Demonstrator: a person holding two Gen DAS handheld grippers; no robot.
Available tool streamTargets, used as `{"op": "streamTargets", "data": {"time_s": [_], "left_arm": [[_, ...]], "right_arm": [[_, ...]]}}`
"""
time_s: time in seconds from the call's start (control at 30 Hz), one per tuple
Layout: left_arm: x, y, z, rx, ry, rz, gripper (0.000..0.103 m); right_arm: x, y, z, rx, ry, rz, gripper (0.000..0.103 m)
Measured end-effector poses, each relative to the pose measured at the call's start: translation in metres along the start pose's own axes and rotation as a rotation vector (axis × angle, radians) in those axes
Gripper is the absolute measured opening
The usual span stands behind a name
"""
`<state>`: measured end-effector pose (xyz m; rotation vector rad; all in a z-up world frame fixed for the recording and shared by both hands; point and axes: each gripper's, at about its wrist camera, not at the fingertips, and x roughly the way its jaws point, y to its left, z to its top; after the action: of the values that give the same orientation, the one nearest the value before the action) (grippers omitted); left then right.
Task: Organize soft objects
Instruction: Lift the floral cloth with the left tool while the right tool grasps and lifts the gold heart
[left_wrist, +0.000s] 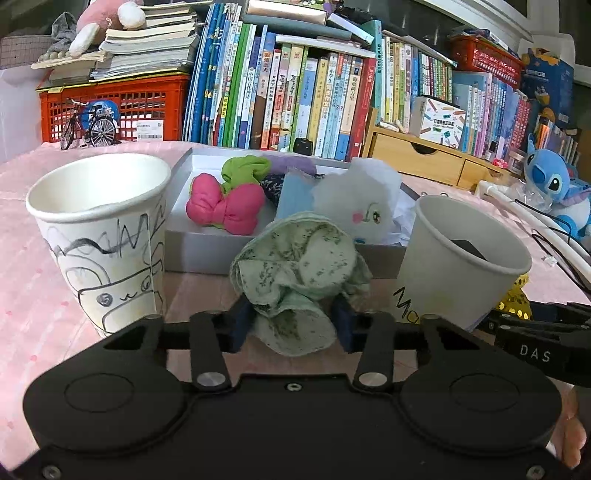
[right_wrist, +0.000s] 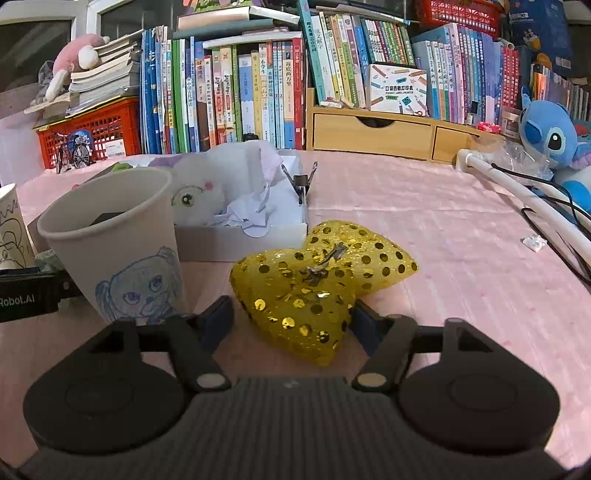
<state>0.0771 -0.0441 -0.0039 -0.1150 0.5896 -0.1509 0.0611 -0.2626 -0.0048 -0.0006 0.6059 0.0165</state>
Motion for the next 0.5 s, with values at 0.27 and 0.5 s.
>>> {"op": "streamTargets", "data": {"time_s": [0.27, 0.5], "left_arm": [[-0.011, 0.0, 0.004, 0.018, -0.033, 0.025, 0.025], [-0.026, 0.0, 0.013, 0.016, -0.08, 0.042, 0.025]], "right_arm": [[-0.008, -0.003, -0.003, 0.01, -0.037, 0.002, 0.052], [-0.019, -0.007, 0.001, 0.012, -0.069, -0.02, 0.051]]}}
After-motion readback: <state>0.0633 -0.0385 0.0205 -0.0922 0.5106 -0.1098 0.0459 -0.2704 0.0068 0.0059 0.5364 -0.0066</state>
